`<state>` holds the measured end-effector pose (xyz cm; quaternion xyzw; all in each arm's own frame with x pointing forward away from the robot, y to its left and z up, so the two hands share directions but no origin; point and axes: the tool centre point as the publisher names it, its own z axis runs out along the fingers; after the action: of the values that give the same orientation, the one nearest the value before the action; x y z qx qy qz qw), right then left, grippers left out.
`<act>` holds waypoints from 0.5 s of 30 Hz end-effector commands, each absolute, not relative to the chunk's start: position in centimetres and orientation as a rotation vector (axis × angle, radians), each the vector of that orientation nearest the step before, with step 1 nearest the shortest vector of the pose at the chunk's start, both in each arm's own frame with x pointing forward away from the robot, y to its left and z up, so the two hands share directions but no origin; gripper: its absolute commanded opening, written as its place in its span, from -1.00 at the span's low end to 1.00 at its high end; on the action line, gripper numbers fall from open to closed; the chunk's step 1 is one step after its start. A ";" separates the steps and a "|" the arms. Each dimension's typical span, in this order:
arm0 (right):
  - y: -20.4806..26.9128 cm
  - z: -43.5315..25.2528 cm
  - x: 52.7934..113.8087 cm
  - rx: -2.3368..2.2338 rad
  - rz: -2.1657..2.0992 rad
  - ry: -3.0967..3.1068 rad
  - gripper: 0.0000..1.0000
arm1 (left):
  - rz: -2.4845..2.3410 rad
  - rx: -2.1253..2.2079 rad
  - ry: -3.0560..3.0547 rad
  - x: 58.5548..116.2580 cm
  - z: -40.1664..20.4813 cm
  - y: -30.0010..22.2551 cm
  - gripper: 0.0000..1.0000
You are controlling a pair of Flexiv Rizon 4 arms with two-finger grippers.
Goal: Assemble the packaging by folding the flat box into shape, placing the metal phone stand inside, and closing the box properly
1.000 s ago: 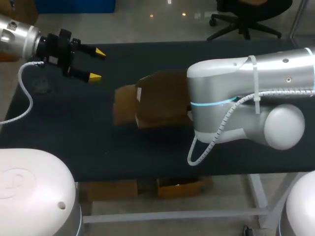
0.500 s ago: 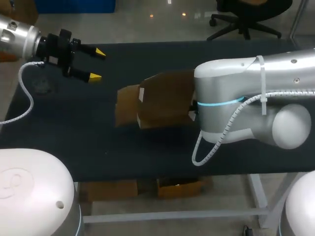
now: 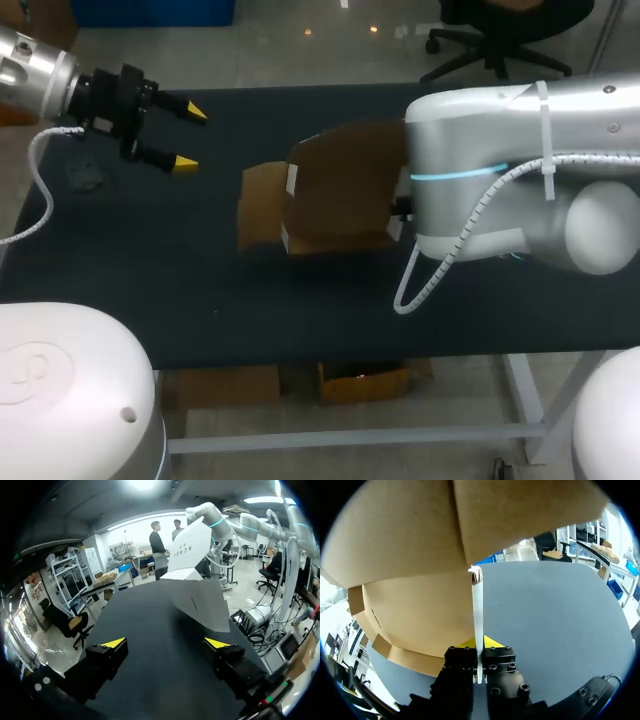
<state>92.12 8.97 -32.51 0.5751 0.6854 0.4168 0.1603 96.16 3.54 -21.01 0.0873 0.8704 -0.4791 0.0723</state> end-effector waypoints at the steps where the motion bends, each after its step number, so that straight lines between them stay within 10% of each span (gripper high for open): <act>1: 7.2 -32.1 92.3 1.669 1.229 2.133 -1.00 | -1.416 0.275 2.620 95.9 -20.7 3.6 1.00; 15: 6.5 -32.0 92.8 1.752 1.156 2.370 -1.00 | -1.366 0.315 2.607 96.0 -21.4 4.6 1.00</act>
<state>92.54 7.16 -32.76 0.5611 0.6961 0.4393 0.0867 96.11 4.47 -21.39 0.1052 0.8765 -0.4611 0.0896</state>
